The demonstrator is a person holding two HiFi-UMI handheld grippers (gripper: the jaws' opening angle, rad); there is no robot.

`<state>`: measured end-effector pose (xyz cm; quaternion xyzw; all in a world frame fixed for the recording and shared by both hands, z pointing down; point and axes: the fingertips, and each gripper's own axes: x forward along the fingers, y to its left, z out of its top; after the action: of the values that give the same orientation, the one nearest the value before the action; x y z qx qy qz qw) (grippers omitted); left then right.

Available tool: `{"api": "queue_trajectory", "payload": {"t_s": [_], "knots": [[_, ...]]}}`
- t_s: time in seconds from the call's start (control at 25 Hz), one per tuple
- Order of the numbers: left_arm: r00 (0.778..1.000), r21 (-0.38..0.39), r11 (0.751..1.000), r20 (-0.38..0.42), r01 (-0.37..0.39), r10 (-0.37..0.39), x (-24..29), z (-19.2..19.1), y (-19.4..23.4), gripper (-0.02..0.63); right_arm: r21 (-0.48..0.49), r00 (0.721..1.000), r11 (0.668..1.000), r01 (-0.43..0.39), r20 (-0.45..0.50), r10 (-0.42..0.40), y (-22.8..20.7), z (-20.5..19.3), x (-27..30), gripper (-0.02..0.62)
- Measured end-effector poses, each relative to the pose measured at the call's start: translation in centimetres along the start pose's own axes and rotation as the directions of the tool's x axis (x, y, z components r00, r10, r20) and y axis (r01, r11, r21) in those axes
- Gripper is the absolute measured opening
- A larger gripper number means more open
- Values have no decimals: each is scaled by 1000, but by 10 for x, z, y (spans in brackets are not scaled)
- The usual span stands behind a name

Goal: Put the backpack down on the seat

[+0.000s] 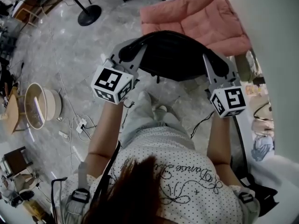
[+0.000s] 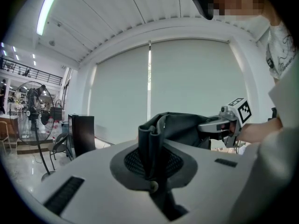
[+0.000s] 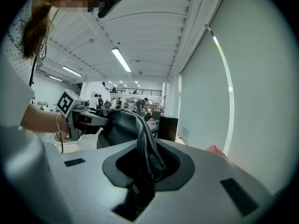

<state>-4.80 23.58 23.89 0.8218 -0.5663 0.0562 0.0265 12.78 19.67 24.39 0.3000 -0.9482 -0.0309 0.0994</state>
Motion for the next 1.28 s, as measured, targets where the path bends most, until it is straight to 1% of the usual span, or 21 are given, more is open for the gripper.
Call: {"api": "queue_trajectory", "payload": {"t_s": [0.12,0.24,0.36,0.48,0.6,0.76,0.84,0.96,1.04,1.28], "knots": [[1000,-6,1000,-1,9,-9,11,-3,13,21,2,1000,1000,6,-5,-6,-5,0,14,63],[1000,-11,999,3,31,-31,28,-6,33,21,-4,1000,1000,30,-10,-30,-14,1,35,64],[997,-17,997,6,72,-71,50,-7,61,21,-4,998,998,66,-19,-66,-23,5,63,64],[993,-17,993,11,121,-121,76,-5,90,20,-7,993,993,119,-25,-119,-36,8,92,64],[983,-11,983,15,181,-181,102,0,121,21,12,984,984,179,-28,-179,-45,13,120,64],[965,7,966,27,260,-260,133,12,168,21,23,965,965,262,-18,-262,-52,27,161,64],[954,23,955,31,296,-297,146,19,185,21,33,954,954,299,-12,-299,-55,33,175,64],[935,44,936,35,351,-352,165,28,197,21,48,934,933,358,-14,-357,-62,39,185,64],[927,44,927,40,372,-374,175,30,200,21,51,926,924,378,-17,-378,-65,39,188,64],[913,19,913,35,406,-407,203,20,192,21,59,909,907,417,-41,-415,-83,27,186,64]]}}
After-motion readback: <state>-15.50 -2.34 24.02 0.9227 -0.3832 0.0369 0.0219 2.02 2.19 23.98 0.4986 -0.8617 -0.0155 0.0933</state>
